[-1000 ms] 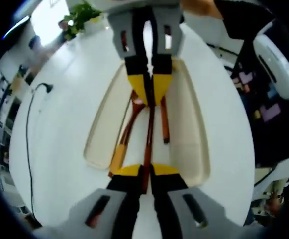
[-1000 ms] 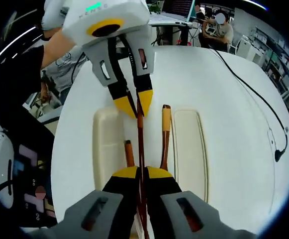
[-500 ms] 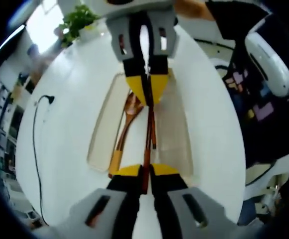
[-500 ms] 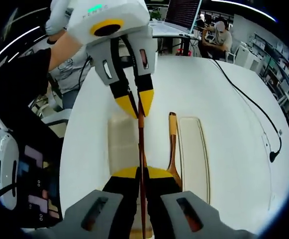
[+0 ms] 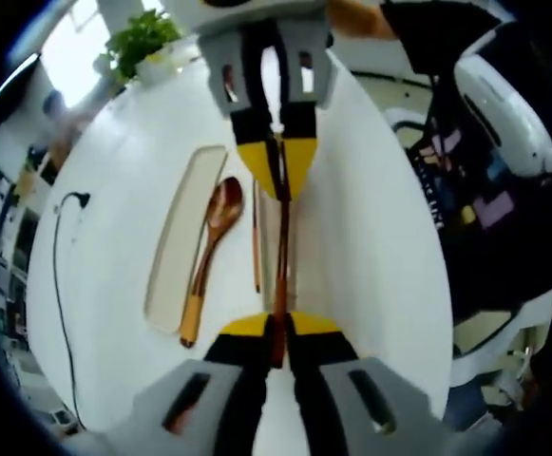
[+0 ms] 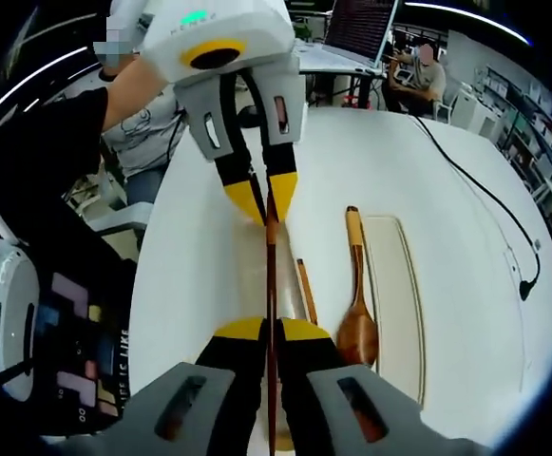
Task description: Arrange the utensils inside the cutlery case until each visible utensil rests in its matching compartment.
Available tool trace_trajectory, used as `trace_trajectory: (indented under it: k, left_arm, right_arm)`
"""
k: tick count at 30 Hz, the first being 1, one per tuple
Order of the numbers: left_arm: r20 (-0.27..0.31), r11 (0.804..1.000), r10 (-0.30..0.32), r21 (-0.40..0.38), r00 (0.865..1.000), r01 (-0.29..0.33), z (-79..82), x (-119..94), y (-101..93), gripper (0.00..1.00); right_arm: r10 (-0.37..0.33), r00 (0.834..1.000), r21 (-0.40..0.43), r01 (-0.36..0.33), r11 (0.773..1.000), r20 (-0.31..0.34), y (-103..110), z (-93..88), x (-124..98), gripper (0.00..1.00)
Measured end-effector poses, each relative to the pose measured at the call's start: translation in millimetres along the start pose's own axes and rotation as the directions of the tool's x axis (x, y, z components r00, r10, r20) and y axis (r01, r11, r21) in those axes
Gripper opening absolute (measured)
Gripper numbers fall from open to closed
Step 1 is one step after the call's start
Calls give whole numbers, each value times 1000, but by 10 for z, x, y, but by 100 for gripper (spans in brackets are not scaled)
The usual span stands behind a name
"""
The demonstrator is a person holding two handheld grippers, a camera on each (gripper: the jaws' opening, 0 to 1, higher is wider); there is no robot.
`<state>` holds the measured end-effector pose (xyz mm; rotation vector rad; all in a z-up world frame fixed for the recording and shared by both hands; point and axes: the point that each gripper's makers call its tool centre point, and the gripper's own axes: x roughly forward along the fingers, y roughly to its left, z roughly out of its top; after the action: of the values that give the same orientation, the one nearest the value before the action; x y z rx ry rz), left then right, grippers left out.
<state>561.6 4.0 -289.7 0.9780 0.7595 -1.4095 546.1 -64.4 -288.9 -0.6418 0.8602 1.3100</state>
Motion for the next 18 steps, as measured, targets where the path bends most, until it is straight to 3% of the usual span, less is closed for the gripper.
trace_trajectory:
  k: [18]
  left_arm:
    - [-19, 1000, -1, 5, 1000, 1, -49, 112, -54, 6]
  right_arm:
    - [21, 1000, 14, -21, 1000, -13, -5, -110, 156, 2]
